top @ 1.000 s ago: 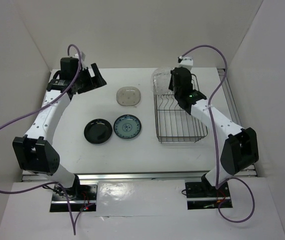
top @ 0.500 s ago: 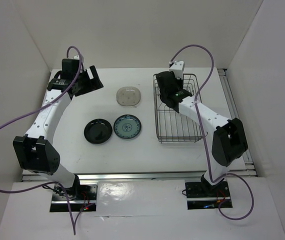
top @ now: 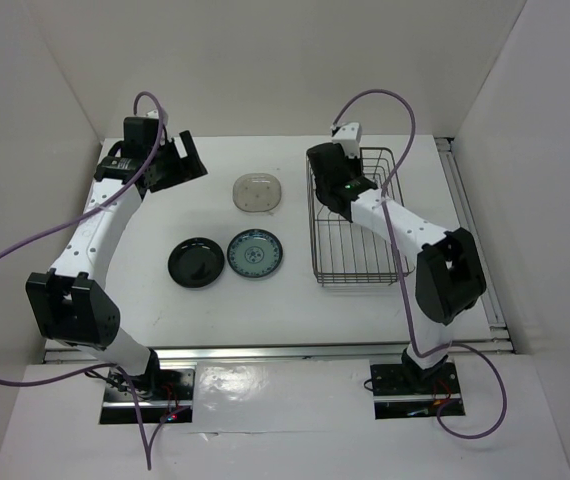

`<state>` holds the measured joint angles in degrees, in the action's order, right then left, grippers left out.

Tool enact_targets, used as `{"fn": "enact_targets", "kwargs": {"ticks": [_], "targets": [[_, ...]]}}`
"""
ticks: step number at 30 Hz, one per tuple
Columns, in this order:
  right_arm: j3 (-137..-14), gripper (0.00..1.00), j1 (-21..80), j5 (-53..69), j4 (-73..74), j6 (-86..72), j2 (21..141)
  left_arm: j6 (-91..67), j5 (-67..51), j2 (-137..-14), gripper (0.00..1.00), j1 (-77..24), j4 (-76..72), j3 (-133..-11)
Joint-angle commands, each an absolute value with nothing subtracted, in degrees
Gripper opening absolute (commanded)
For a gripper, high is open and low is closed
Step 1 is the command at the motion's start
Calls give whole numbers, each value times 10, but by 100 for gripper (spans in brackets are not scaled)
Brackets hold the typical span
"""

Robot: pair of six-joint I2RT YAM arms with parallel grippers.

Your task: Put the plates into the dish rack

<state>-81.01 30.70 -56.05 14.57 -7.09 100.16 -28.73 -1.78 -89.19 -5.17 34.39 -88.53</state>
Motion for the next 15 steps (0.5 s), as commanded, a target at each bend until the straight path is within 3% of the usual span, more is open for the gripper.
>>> {"fn": "enact_targets", "kwargs": {"ticks": [1,8,10,12,14,15], "targets": [[-835,0,304,-555,128,-60,1013,-285,-28,-896,100,-53,337,-911],[-830,0,309,-541,104,-42,1039,-279,-39,-896,100,-53,337,-905],[-830,4,309,-541,104,-42,1044,-279,-40,-896,100,-53,331,-905],[-835,17,309,-536,104,-42,1050,-279,-40,-896,100,-53,331,-905],[-840,38,309,-536,104,-42,1050,-279,-40,-896,100,-53,331,-905],[-840,44,309,-536,98,-35,1050,-279,-34,-896,100,-53,331,-905]]}}
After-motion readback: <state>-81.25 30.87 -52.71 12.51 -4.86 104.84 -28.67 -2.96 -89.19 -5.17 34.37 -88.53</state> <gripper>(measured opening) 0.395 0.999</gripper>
